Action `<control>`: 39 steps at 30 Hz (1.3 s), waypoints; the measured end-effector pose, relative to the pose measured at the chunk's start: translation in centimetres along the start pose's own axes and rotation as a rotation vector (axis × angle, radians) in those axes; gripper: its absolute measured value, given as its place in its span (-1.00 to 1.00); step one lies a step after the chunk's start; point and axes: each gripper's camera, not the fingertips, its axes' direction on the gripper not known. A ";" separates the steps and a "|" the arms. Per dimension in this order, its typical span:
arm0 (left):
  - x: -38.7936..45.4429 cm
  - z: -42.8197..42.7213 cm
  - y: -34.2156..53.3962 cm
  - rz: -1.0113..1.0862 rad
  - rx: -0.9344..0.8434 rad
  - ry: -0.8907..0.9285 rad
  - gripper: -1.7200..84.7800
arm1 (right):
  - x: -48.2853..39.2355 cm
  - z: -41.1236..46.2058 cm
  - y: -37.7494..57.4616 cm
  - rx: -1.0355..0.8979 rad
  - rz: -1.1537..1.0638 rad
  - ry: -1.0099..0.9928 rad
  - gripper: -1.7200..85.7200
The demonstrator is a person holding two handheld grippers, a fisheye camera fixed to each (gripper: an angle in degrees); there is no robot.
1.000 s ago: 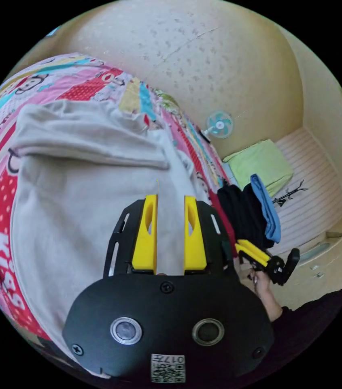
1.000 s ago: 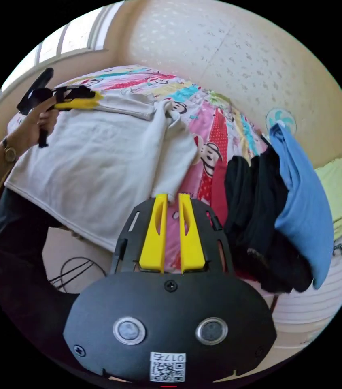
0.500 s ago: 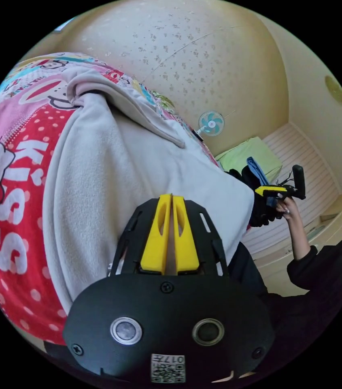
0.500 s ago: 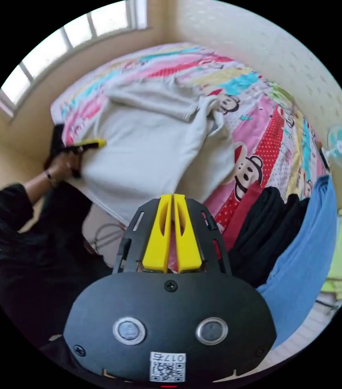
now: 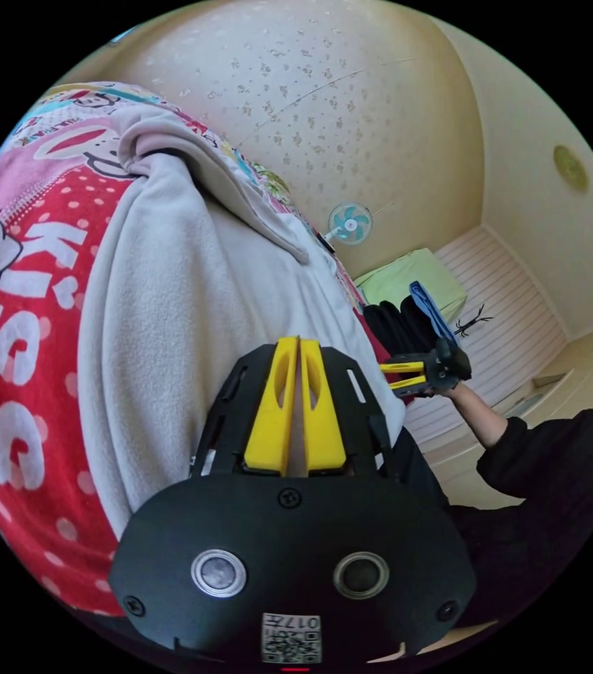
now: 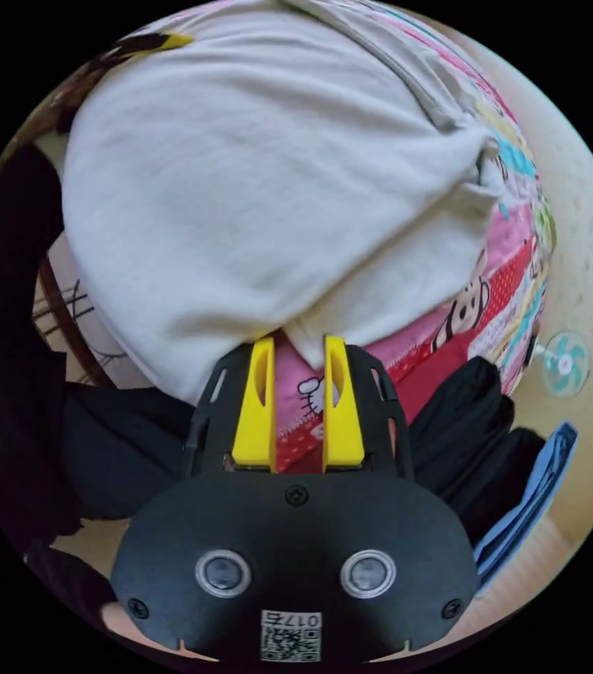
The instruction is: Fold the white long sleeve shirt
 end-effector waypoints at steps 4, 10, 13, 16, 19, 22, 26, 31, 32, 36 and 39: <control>-0.4 -0.2 -0.1 0.000 0.002 0.001 -0.97 | 5.5 -5.1 2.0 -0.004 0.065 0.041 -0.87; -1.1 -0.6 -0.2 -0.007 0.007 0.017 -0.97 | 25.9 -19.3 23.8 0.628 0.947 -0.194 -0.89; -1.4 -0.7 -0.3 -0.004 0.009 0.015 -0.97 | 34.1 -17.8 36.7 0.811 1.424 -0.421 -0.89; -1.5 -0.9 -0.4 -0.002 0.014 0.013 -0.97 | 39.7 -12.5 42.4 0.733 1.606 -0.672 -0.90; -1.7 -1.0 -0.5 0.000 0.017 0.015 -0.97 | 41.1 -12.5 42.9 0.791 1.576 -0.796 -0.90; -2.0 -1.1 -0.6 0.002 0.021 0.020 -0.97 | 41.3 -18.5 38.3 0.892 1.449 -0.755 -0.90; -2.1 -1.1 -0.8 0.010 0.026 0.020 -0.97 | 40.8 -28.2 25.3 0.982 1.152 -0.746 -0.88; -2.1 -1.2 -1.0 0.018 0.033 0.017 -0.98 | 32.4 -38.2 0.3 1.048 0.512 -0.686 -0.81; -2.1 -1.2 -1.1 0.018 0.034 0.017 -0.98 | 31.4 -38.2 -1.2 1.044 0.491 -0.693 -0.79; -2.1 -1.2 -1.4 0.018 0.035 0.020 -0.97 | 25.4 -33.7 -2.1 1.067 0.493 -0.915 -0.74; -2.1 -1.1 -1.8 0.020 0.035 0.027 -0.97 | 19.6 -26.8 2.2 0.938 0.587 -0.849 -0.75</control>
